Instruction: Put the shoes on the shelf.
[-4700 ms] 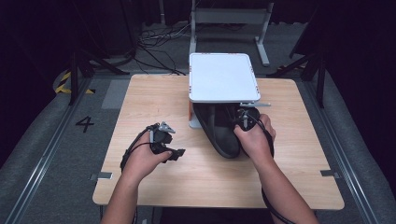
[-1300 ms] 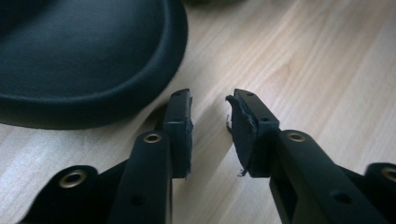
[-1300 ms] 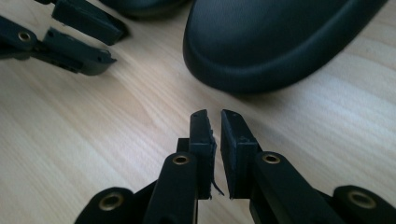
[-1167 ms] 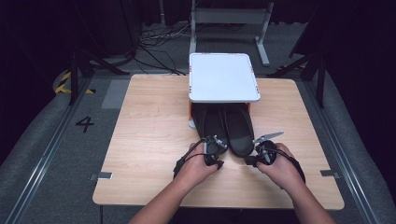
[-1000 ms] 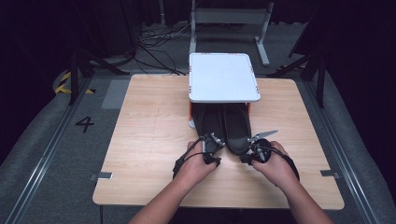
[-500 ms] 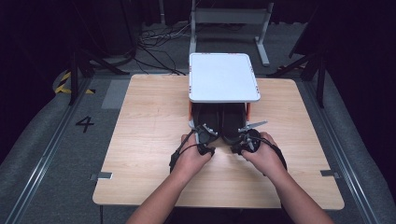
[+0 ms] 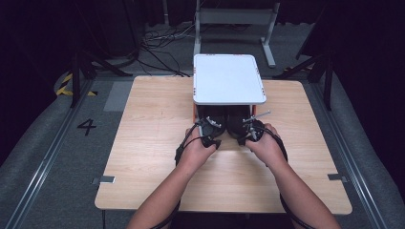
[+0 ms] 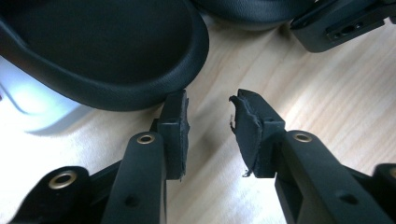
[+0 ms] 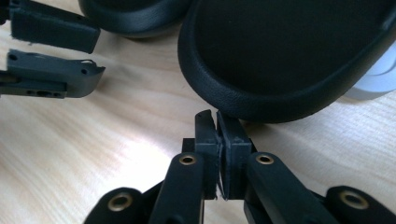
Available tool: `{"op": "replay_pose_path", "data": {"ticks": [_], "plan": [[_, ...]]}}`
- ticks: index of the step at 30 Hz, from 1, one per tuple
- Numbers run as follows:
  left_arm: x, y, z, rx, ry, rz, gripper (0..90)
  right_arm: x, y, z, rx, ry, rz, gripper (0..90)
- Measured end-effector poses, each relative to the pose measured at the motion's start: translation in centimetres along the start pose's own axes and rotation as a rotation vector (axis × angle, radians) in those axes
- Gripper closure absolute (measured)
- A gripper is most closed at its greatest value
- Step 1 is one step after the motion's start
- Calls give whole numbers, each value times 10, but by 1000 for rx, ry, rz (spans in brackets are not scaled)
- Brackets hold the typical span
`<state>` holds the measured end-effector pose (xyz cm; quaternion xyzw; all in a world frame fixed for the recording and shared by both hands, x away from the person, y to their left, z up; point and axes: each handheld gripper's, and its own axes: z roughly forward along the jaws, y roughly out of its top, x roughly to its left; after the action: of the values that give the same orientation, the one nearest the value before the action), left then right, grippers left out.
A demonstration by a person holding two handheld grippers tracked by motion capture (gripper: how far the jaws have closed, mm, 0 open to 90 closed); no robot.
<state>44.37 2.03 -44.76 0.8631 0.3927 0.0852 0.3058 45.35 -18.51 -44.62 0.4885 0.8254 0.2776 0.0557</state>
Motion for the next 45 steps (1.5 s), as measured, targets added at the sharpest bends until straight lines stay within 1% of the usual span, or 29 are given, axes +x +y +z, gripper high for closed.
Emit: {"op": "replay_pose_path", "data": {"ticks": [2,3,4,6,9,10,11,12,13,14,15,16,17,20,22,23,25,26,29,31,32,33,34,37,38,39,41,43,45], "plan": [[1,2,0,11,3,-3,692,-4,4,1,25,7,14,900],[1,2,-1,13,4,-12,705,-4,4,2,23,6,18,900],[1,2,-1,13,4,-12,712,-5,5,2,12,0,14,900],[2,3,-1,20,13,-6,725,-5,5,3,8,-3,17,900],[1,3,-1,10,21,4,735,-5,4,4,-39,-19,16,900],[0,2,-1,9,19,9,718,-6,4,5,-49,-25,14,900],[-1,2,-1,2,13,14,681,-6,4,6,-44,-19,19,900],[-3,1,-2,-16,14,9,640,-6,4,7,-42,-20,21,900],[-3,1,-3,-19,19,22,598,-6,3,8,-49,-25,9,900],[-4,0,-6,-11,20,28,580,-5,2,8,-48,-30,2,880],[-5,0,-8,-18,9,30,572,-3,1,8,-58,-31,-4,840],[-6,-1,-11,-25,-3,23,561,-1,0,7,-61,-24,-8,825],[-7,-2,-14,-30,-4,30,550,0,-1,4,-73,-16,-14,813],[-8,-8,-24,-60,-11,73,491,5,-3,-12,-107,10,-32,742],[-7,-13,-32,-72,-8,84,465,6,-4,-21,-135,31,-44,673],[-6,-15,-34,-77,-11,84,456,7,-6,-28,-161,40,-59,636],[-4,-21,-46,-82,-4,82,439,7,-9,-39,-206,39,-79,574],[-3,-22,-50,-85,-4,87,431,6,-10,-44,-226,42,-89,556],[2,-26,-70,-103,6,76,407,3,-15,-58,-282,42,-104,495],[4,-30,-83,-121,8,60,390,-1,-19,-69,-317,49,-100,466],[6,-33,-92,-138,16,51,389,-4,-21,-74,-335,53,-98,451],[7,-36,-98,-146,25,46,384,-9,-23,-81,-354,54,-94,436],[7,-36,-98,-146,25,46,381,-9,-23,-81,-354,54,-94,436],[8,-43,-111,-176,27,17,376,-19,-30,-95,-382,57,-77,417],[9,-45,-114,-181,29,25,367,-23,-33,-100,-389,63,-69,414],[9,-46,-116,-185,17,4,358,-26,-36,-104,-395,66,-63,414],[11,-49,-122,-182,26,24,346,-32,-41,-110,-417,68,-52,413],[14,-53,-127,-177,56,62,344,-40,-45,-116,-425,71,-42,406],[17,-59,-130,-173,66,68,315,-47,-50,-121,-433,66,-28,406]]}}
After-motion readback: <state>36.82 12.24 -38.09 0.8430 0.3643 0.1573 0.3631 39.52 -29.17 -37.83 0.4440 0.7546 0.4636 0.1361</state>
